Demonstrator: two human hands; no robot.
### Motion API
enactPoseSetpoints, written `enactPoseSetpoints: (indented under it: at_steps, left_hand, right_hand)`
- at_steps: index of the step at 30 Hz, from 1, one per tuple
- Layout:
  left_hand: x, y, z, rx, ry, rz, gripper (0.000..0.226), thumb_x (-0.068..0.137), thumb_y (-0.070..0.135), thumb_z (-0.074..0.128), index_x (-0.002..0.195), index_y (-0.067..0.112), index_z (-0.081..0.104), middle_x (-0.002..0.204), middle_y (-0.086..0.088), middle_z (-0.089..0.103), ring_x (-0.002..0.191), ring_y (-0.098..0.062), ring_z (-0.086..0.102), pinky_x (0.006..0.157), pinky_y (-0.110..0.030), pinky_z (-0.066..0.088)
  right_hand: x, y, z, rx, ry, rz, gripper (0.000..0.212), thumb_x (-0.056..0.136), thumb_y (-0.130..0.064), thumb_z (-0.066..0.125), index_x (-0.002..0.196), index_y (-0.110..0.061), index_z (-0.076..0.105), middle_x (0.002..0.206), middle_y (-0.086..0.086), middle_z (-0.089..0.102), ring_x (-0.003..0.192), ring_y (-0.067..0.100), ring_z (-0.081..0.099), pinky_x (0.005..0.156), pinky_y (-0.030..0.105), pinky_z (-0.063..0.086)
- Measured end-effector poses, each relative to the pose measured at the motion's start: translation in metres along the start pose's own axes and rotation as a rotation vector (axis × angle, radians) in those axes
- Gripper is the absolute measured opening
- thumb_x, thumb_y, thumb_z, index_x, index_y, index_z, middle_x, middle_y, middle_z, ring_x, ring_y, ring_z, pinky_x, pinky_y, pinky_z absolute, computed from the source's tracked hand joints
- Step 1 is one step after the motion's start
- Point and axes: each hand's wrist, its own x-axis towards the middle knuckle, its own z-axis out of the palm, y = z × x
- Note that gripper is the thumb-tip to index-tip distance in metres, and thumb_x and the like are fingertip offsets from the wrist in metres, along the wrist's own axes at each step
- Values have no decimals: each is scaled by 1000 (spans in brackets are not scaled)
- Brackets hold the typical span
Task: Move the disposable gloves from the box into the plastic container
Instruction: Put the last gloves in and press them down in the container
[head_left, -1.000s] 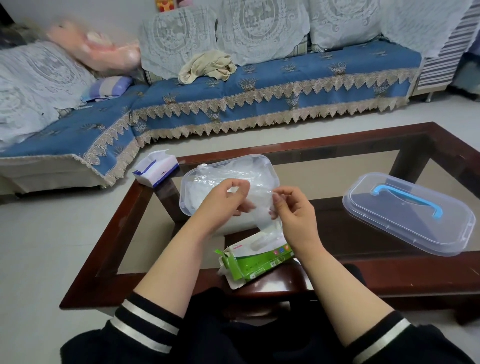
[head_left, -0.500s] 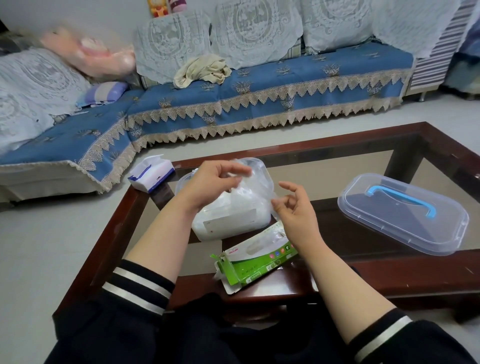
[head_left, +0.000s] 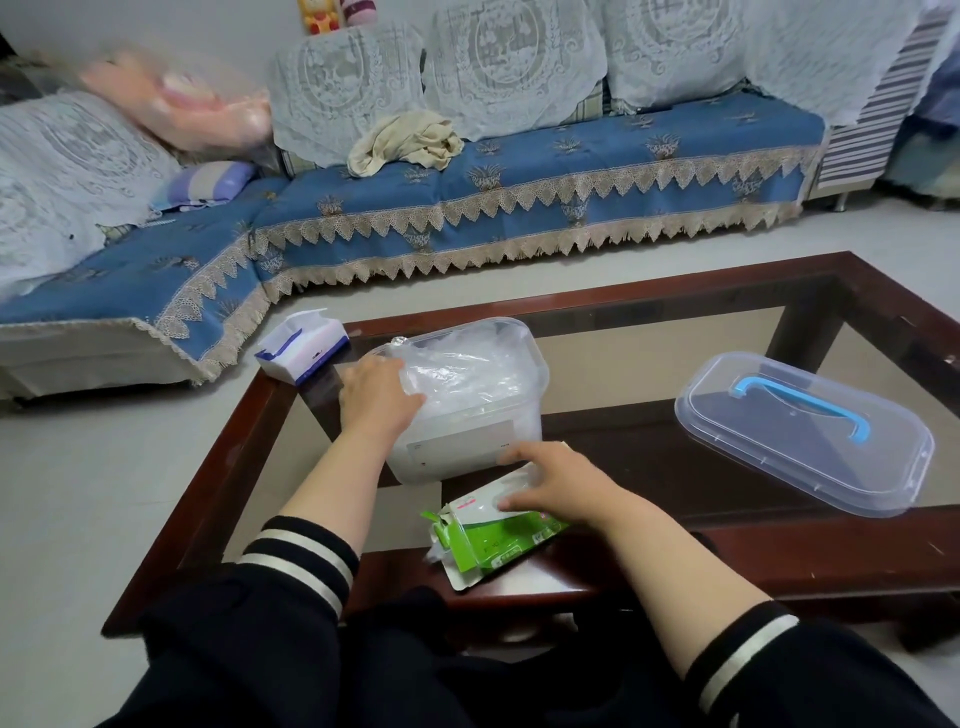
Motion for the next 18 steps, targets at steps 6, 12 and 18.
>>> enactPoseSetpoints:
  at_steps: [6, 12, 18]
  left_hand:
    - [-14, -4, -2, -2, 245, 59, 40, 87, 33, 68, 125, 26, 57, 159, -10, 14, 145, -32, 11, 116, -48, 15]
    - [-84, 14, 11, -419, 267, 615, 14, 93, 28, 58, 101, 19, 65, 94, 11, 64, 78, -4, 57, 70, -28, 50]
    - [-107, 0, 58, -139, -368, 381, 78, 77, 44, 75, 142, 31, 36, 138, 7, 51, 128, -16, 44, 106, -34, 35]
  right_hand:
    - [2, -10, 9, -287, 14, -20, 38, 74, -42, 75, 110, -30, 67, 118, -7, 64, 114, 15, 50, 93, 26, 35]
    - [3, -6, 10, -216, 35, 69, 25, 76, -46, 71, 100, -38, 65, 114, 0, 61, 113, 20, 49, 89, 30, 31]
    - [1, -11, 8, -126, 122, 57, 5, 81, -32, 69, 82, -27, 70, 96, -6, 62, 101, 15, 57, 86, 34, 45]
